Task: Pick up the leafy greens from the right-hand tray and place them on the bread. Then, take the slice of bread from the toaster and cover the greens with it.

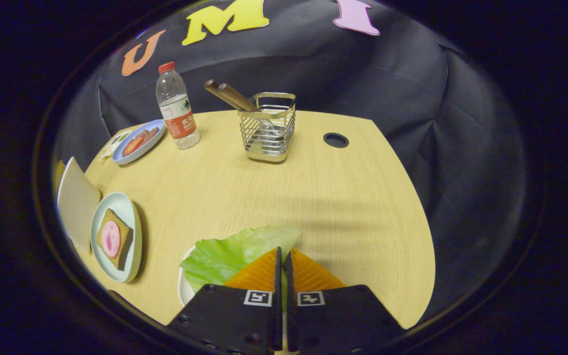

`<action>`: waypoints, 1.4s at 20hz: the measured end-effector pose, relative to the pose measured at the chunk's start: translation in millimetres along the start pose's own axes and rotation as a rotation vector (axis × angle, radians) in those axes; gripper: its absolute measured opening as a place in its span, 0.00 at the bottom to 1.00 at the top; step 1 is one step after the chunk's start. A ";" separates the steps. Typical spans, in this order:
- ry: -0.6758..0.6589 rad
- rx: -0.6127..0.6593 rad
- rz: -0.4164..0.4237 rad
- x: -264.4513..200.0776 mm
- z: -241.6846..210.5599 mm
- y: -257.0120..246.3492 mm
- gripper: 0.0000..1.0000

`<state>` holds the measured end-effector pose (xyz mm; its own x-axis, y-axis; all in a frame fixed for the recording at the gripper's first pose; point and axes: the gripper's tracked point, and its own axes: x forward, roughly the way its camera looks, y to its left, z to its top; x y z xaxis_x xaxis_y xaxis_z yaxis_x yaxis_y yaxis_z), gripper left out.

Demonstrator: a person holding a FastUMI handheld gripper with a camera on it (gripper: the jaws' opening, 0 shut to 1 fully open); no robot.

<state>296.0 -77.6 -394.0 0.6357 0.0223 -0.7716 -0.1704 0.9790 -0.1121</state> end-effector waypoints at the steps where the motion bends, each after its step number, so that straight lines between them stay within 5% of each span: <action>1: 0.010 -0.013 -0.007 1.5 -3.0 -0.3 0.06; 16: -0.145 -0.009 0.009 -101.6 3.3 43.6 0.00; 28: -0.195 -0.055 0.111 -196.0 10.9 189.8 0.00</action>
<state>147.3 106.0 -257.2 0.7433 0.1730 -0.6462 -0.2847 0.9559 -0.0716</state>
